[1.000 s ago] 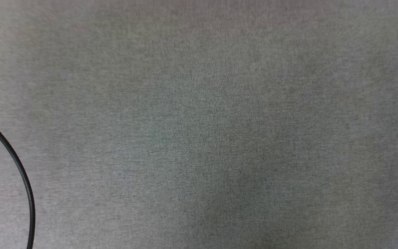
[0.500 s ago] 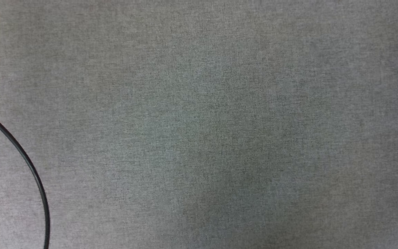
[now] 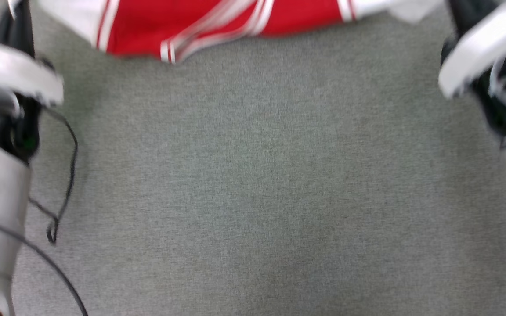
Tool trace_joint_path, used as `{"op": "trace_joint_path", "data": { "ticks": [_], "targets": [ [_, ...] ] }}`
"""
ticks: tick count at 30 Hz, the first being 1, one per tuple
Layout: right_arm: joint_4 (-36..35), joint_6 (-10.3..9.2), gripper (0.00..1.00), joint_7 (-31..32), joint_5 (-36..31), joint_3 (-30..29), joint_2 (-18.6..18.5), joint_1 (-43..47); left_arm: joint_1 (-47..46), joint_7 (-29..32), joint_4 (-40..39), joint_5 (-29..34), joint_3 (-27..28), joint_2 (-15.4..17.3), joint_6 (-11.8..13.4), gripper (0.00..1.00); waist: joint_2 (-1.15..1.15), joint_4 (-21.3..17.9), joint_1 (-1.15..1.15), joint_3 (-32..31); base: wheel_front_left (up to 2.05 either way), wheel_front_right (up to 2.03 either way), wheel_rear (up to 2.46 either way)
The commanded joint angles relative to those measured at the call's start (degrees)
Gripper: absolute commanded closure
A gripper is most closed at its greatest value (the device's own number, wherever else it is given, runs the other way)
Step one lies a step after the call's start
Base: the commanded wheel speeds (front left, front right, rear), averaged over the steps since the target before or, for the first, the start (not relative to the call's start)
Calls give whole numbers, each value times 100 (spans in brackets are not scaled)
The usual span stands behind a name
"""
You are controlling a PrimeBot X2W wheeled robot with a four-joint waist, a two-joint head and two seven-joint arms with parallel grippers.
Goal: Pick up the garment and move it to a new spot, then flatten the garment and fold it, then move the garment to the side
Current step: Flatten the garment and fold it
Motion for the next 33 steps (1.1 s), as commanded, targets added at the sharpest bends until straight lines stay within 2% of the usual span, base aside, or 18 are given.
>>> {"op": "trace_joint_path", "data": {
  "ticks": [1,10,15,17,21,29,33],
  "targets": [
    [-107,-4,100,-16,79,-83,-21,335,303,-34,-167,-5,113,-2,54,100,0,3,0,-264,0,0,0],
    [-674,-4,100,95,148,-744,143,2556,2700,-35,-1594,48,803,-195,431,100,0,92,0,-1069,0,0,0],
    [-952,-4,100,226,-60,-983,276,3572,3907,-2,-2371,40,871,-215,729,100,0,144,0,-1472,0,0,0],
    [-1020,-4,100,237,-117,-1043,312,3773,4129,46,-2510,18,862,-229,793,100,0,157,0,-1547,0,0,0],
    [-1328,-4,100,341,-207,-1354,583,4593,4938,264,-3098,-28,780,-253,1031,100,0,234,0,-1808,0,0,0],
    [-2039,-4,100,613,-483,-2002,1086,6066,6288,664,-4135,165,691,-27,1672,100,0,432,0,-2198,0,0,0],
    [-2308,-4,100,819,-567,-2199,1257,6617,6766,854,-4528,209,708,128,1881,100,0,526,0,-2282,0,0,0]
  ]
}}
